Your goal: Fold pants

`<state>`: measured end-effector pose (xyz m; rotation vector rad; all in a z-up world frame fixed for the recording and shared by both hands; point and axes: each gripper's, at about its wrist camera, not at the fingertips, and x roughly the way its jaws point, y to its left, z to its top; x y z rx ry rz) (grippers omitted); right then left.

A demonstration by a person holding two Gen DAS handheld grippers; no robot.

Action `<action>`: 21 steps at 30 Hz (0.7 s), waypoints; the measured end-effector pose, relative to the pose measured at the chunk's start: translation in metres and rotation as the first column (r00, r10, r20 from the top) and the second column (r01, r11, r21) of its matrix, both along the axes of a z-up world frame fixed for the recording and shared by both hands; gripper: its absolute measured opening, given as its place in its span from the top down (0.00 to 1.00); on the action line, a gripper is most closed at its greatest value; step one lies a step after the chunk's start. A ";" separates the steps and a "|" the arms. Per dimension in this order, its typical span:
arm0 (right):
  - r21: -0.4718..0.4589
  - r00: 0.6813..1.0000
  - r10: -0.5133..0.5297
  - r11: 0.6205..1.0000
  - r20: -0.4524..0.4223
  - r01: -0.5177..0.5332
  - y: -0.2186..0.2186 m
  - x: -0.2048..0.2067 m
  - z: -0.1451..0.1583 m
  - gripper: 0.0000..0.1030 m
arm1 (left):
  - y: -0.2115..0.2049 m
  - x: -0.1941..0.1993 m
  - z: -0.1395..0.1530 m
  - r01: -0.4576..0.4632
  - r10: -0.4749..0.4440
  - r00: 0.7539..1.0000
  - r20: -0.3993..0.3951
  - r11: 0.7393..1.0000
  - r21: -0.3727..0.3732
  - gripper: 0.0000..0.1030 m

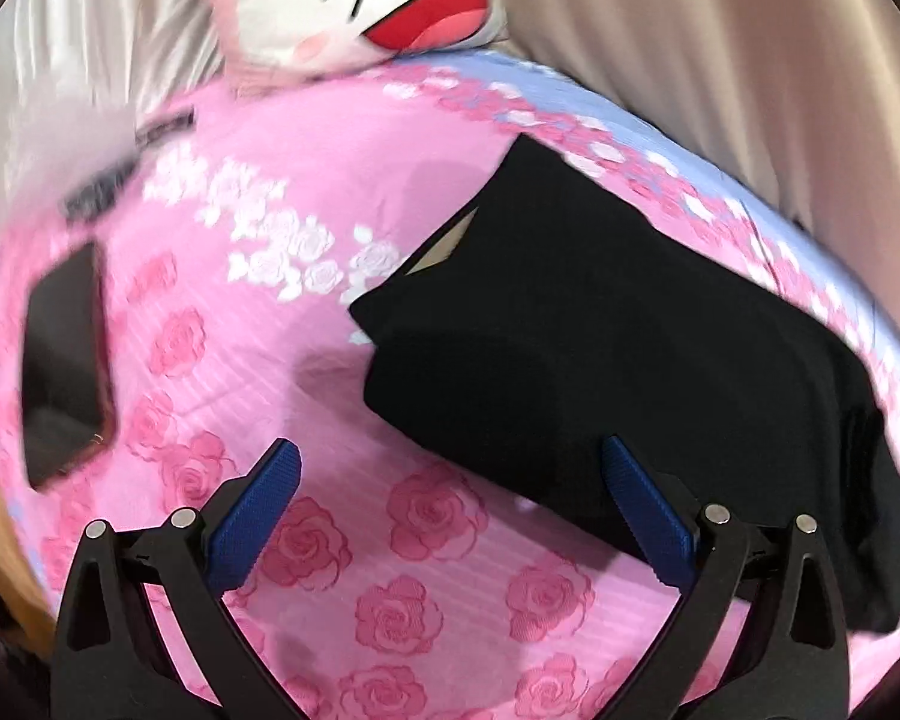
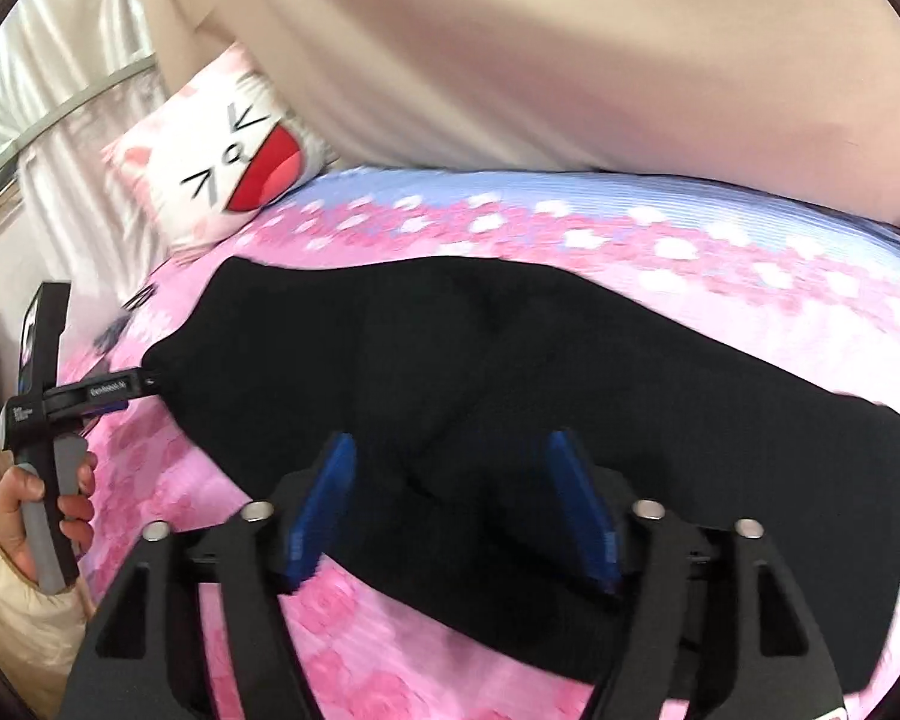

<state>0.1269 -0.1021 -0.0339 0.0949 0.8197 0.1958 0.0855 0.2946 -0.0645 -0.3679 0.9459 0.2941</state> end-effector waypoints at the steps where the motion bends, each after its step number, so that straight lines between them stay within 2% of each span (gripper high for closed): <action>1: 0.001 1.000 -0.018 1.000 -0.005 0.018 -0.006 -0.005 -0.001 0.33 | 0.006 0.004 -0.004 -0.009 0.009 1.000 0.006 0.999 -0.040 0.05; 3: 0.001 0.998 -0.053 0.999 -0.013 0.053 -0.016 -0.011 -0.003 0.33 | 0.010 0.012 -0.010 -0.025 0.026 0.999 0.019 0.998 -0.063 0.05; 5: 0.008 0.997 -0.073 0.997 -0.026 0.073 -0.022 -0.016 -0.008 0.33 | 0.007 0.026 -0.014 -0.029 0.030 0.999 0.023 0.999 -0.027 0.05; 6: 0.006 0.996 -0.087 0.996 -0.032 0.087 -0.025 -0.018 -0.010 0.33 | 0.005 0.031 -0.013 -0.017 0.018 0.999 0.032 1.000 -0.023 0.14; 7: 0.009 0.993 -0.106 0.994 -0.042 0.106 -0.030 -0.022 -0.012 0.32 | 0.001 0.038 -0.011 0.000 0.002 0.999 0.053 1.000 -0.022 0.27; 8: 0.012 0.992 -0.116 0.993 -0.048 0.117 -0.032 -0.023 -0.014 0.32 | -0.003 0.041 -0.009 -0.011 0.011 0.999 0.050 1.000 0.009 0.35; 9: 0.017 0.990 -0.134 0.991 -0.053 0.135 -0.038 -0.026 -0.015 0.31 | -0.005 0.044 -0.005 -0.015 0.012 0.998 0.055 0.999 0.038 0.64; 10: 0.019 0.986 -0.159 0.987 -0.055 0.160 -0.046 -0.030 -0.015 0.30 | -0.012 0.047 0.002 0.009 -0.013 0.998 0.067 0.998 0.065 0.71; 12: 0.030 0.975 -0.213 0.976 -0.057 0.215 -0.064 -0.037 -0.015 0.30 | -0.024 0.050 0.022 0.054 -0.061 0.993 0.102 0.996 0.069 0.75; 14: 0.059 0.953 -0.296 0.952 -0.059 0.299 -0.094 -0.049 -0.012 0.30 | -0.050 0.046 0.054 0.124 -0.139 0.975 0.171 0.988 0.091 0.76; 16: 0.090 0.929 -0.366 0.925 -0.057 0.369 -0.120 -0.063 -0.010 0.28 | -0.089 0.040 0.089 0.212 -0.237 0.941 0.243 0.969 0.125 0.76; 18: 0.115 0.904 -0.424 0.897 -0.058 0.428 -0.143 -0.077 -0.008 0.28 | -0.134 0.031 0.117 0.316 -0.347 0.889 0.298 0.937 0.148 0.76; 19: 0.131 0.887 -0.457 0.878 -0.056 0.461 -0.157 -0.086 -0.007 0.28 | -0.166 0.024 0.130 0.393 -0.425 0.844 0.326 0.905 0.164 0.76; 21: 0.143 0.870 -0.490 0.858 -0.053 0.493 -0.175 -0.099 -0.005 0.27 | -0.229 0.012 0.140 0.544 -0.570 0.747 0.342 0.820 0.178 0.77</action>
